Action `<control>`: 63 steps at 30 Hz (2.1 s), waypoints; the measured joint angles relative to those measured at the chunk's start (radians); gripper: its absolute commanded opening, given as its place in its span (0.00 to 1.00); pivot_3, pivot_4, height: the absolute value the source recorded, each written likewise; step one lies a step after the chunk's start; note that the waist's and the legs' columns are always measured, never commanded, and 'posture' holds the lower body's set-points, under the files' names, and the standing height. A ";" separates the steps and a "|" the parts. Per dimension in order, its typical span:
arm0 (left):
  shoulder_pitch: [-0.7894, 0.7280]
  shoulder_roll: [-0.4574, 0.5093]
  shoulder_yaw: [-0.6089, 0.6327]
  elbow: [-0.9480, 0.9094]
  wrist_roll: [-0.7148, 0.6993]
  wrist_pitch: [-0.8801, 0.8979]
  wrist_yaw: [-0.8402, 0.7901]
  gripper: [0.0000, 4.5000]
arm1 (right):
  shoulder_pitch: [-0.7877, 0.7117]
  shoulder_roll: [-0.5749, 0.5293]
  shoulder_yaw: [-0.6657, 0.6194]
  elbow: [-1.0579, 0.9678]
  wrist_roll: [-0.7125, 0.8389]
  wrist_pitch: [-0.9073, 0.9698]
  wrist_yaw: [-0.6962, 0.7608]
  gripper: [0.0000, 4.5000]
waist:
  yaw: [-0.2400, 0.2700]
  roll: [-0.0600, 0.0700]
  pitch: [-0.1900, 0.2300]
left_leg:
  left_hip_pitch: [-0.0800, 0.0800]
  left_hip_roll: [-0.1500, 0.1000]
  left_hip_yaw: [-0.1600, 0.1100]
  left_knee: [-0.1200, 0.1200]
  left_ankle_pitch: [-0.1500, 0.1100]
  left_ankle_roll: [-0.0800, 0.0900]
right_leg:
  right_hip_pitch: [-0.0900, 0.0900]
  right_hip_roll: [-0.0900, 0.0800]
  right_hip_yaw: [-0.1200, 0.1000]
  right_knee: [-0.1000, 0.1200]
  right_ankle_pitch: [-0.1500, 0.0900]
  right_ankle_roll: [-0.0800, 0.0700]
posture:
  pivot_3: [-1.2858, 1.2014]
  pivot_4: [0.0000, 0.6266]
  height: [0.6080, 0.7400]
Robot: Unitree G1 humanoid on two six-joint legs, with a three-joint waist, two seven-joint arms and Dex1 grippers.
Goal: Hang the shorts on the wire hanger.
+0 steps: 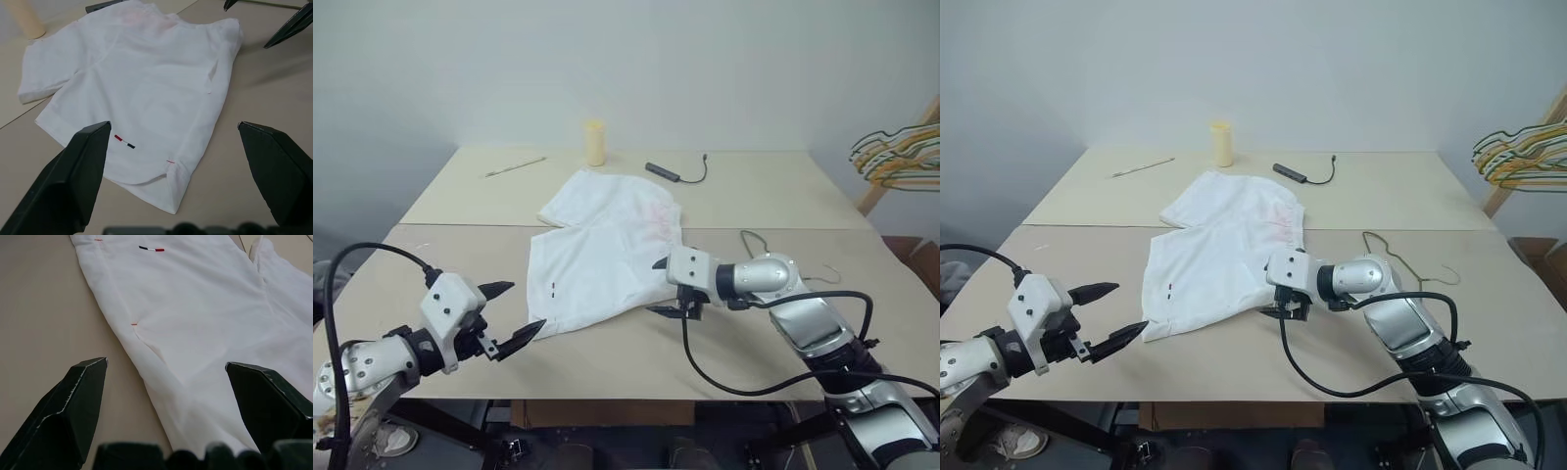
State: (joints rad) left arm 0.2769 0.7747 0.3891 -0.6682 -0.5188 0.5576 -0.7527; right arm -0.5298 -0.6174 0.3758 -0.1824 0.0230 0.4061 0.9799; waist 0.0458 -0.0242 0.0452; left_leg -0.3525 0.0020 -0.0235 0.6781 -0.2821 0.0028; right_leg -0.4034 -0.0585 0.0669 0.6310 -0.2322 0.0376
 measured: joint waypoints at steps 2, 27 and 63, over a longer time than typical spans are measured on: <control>0.000 0.000 0.000 0.000 -0.004 0.016 0.001 1.00 | 0.000 0.001 0.000 0.000 0.000 0.000 0.000 1.00 | -0.002 0.000 0.000 | 0.000 0.000 0.000 0.000 0.000 0.000 | 0.000 0.000 0.000 0.000 0.000 0.000 | 0.57 0.00 1.00; 0.058 0.120 -0.082 0.028 0.092 -0.017 -0.086 1.00 | -0.048 -0.003 -0.034 0.078 -0.021 -0.050 -0.024 1.00 | -0.006 0.000 0.000 | 0.000 0.000 0.000 -0.001 0.000 0.000 | 0.000 0.000 0.000 0.000 0.000 0.000 | 0.55 0.00 1.00; -0.454 0.002 -0.541 0.634 0.408 -0.158 -0.158 0.00 | -0.106 -0.048 0.108 0.418 -0.372 -0.427 -0.182 1.00 | -0.087 0.001 0.000 | 0.001 0.000 0.001 0.001 0.000 0.000 | 0.000 0.001 0.002 0.002 0.001 0.000 | 0.51 0.00 1.00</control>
State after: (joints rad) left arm -0.1770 0.7769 -0.1515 -0.0344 -0.1110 0.3993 -0.9112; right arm -0.6359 -0.6654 0.4834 0.2352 -0.3490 -0.0213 0.7982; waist -0.0408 -0.0235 0.0451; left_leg -0.3514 0.0022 -0.0221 0.6788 -0.2819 0.0028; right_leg -0.4032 -0.0576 0.0689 0.6328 -0.2309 0.0375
